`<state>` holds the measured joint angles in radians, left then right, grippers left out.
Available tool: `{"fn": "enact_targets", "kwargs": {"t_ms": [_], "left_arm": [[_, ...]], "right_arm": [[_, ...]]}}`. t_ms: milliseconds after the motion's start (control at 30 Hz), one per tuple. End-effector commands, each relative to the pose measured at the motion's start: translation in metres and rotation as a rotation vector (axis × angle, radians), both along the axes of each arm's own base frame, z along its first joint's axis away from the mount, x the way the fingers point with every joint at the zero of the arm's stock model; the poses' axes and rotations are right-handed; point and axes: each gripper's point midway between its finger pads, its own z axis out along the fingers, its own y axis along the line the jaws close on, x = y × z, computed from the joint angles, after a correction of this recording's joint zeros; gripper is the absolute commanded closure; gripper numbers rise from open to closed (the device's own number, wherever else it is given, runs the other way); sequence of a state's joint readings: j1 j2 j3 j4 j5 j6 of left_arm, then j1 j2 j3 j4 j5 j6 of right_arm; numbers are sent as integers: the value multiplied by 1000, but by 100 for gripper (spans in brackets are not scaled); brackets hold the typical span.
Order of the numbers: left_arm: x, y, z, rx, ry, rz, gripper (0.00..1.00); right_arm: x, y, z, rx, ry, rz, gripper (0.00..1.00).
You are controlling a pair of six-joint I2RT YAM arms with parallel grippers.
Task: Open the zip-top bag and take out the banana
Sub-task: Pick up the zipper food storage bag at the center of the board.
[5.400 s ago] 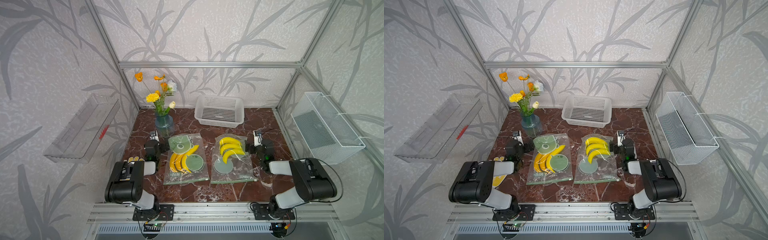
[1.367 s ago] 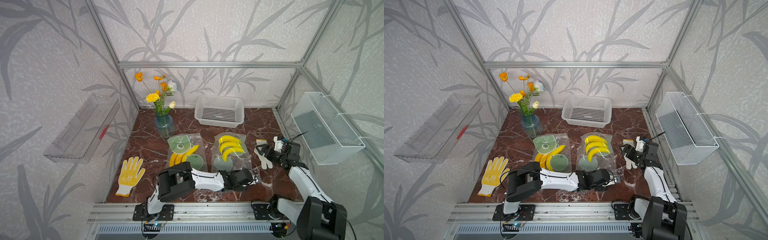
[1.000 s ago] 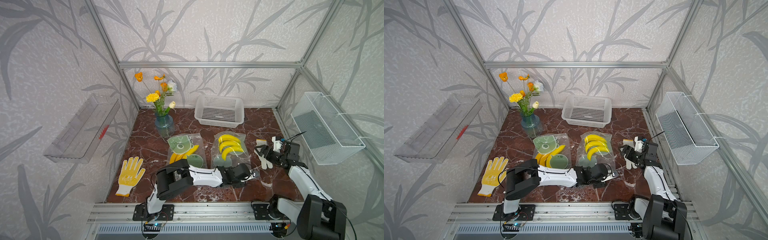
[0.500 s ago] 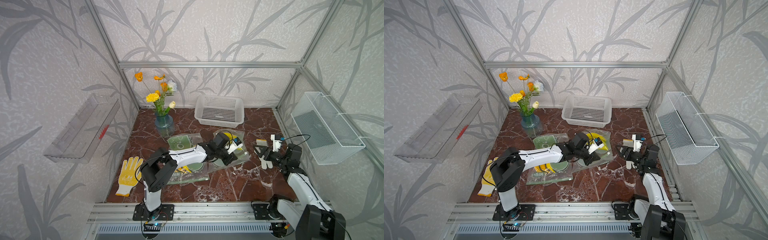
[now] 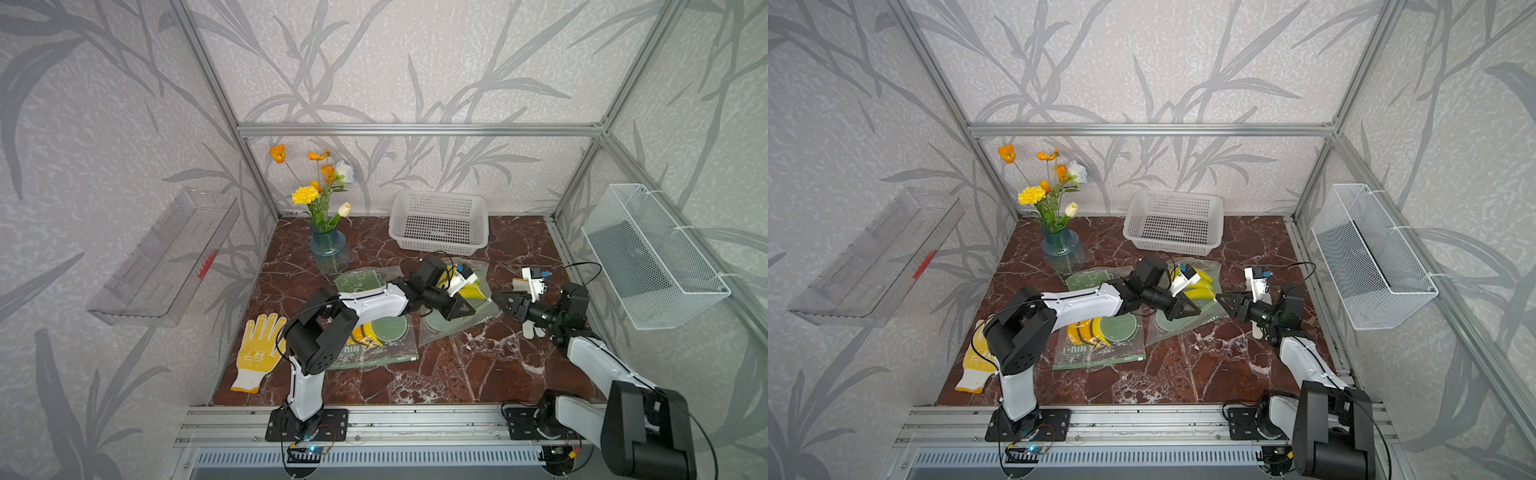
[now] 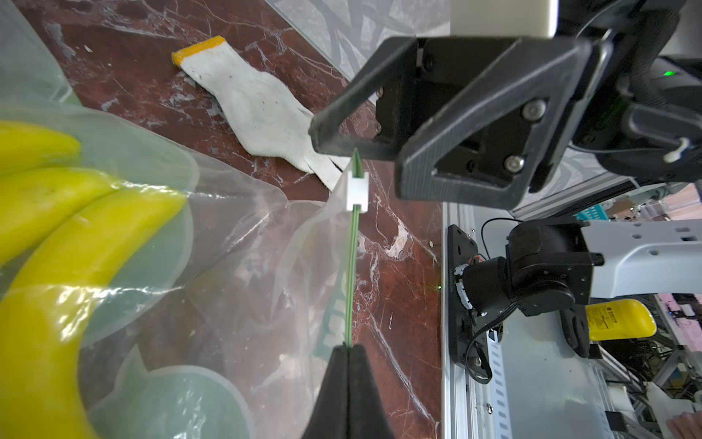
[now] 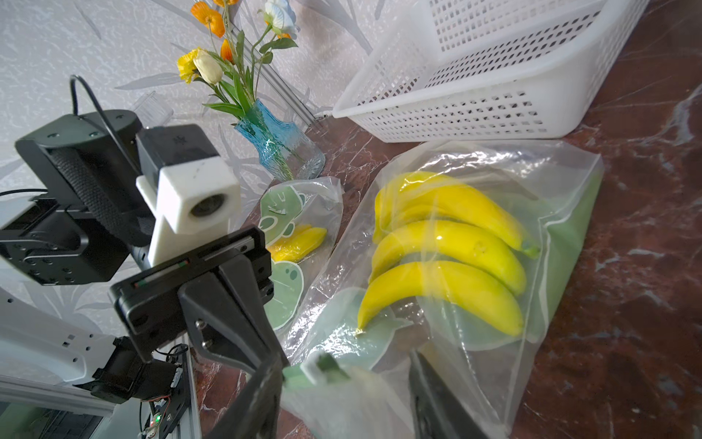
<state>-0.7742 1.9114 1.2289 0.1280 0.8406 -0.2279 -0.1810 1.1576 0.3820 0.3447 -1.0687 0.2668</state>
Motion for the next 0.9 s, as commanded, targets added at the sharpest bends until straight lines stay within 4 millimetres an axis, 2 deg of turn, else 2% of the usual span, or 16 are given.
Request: {"fn": "enact_targets", "kwargs": {"t_ms": [0, 400, 600, 867], "left_arm": [[1, 1, 1, -56, 55, -20, 100], [4, 5, 3, -88, 80, -30, 100], [6, 5, 5, -94, 79, -21, 100], [14, 11, 6, -101, 81, 6, 100]], "right_arm": [[2, 6, 14, 8, -63, 61, 47], [7, 18, 10, 12, -31, 125, 50], [13, 17, 9, 4, -24, 130, 57], [13, 16, 7, -2, -5, 126, 57]]}}
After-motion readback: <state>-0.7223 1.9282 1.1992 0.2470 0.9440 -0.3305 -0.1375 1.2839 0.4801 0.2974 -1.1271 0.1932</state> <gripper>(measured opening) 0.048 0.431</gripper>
